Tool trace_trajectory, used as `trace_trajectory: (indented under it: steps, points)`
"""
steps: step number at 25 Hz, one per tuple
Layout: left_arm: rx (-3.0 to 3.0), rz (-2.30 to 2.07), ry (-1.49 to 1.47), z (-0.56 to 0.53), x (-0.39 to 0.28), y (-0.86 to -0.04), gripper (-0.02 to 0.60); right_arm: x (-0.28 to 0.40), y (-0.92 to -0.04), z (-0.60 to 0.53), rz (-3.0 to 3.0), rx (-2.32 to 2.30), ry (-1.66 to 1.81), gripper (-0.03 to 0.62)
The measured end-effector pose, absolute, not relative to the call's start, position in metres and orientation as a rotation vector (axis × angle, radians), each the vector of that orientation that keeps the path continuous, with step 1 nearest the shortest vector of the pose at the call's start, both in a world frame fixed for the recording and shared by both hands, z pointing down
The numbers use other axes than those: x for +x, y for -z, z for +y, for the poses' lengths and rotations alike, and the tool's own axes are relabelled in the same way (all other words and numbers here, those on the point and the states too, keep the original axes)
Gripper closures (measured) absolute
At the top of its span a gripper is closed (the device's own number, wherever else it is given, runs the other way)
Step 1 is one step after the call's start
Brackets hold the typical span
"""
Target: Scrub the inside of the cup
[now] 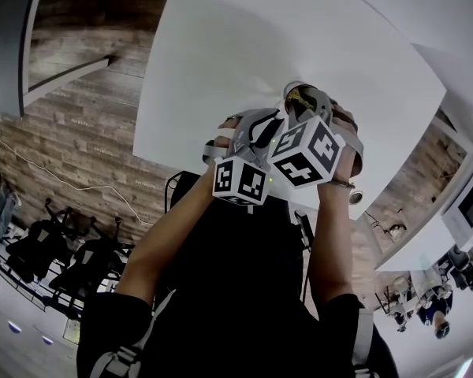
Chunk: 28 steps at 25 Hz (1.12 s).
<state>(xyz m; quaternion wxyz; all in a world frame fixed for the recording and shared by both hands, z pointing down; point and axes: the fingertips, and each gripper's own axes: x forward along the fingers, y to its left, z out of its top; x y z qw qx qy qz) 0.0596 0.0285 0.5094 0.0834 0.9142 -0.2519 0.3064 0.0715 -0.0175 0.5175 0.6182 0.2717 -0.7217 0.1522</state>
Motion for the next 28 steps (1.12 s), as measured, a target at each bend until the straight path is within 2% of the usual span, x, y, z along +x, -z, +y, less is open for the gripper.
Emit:
trace_trajectory:
  steps: [9,28]
  points:
    - [2.733,-0.746,-0.912,0.028,0.061,-0.510,0.522,0.078,-0.466,-0.018,-1.878,0.732,-0.418,0.565]
    - [2.720,-0.751,-0.910,0.028,0.062,-0.508,0.522,0.074,-0.518,-0.013,-1.637,0.537,-0.322,0.565]
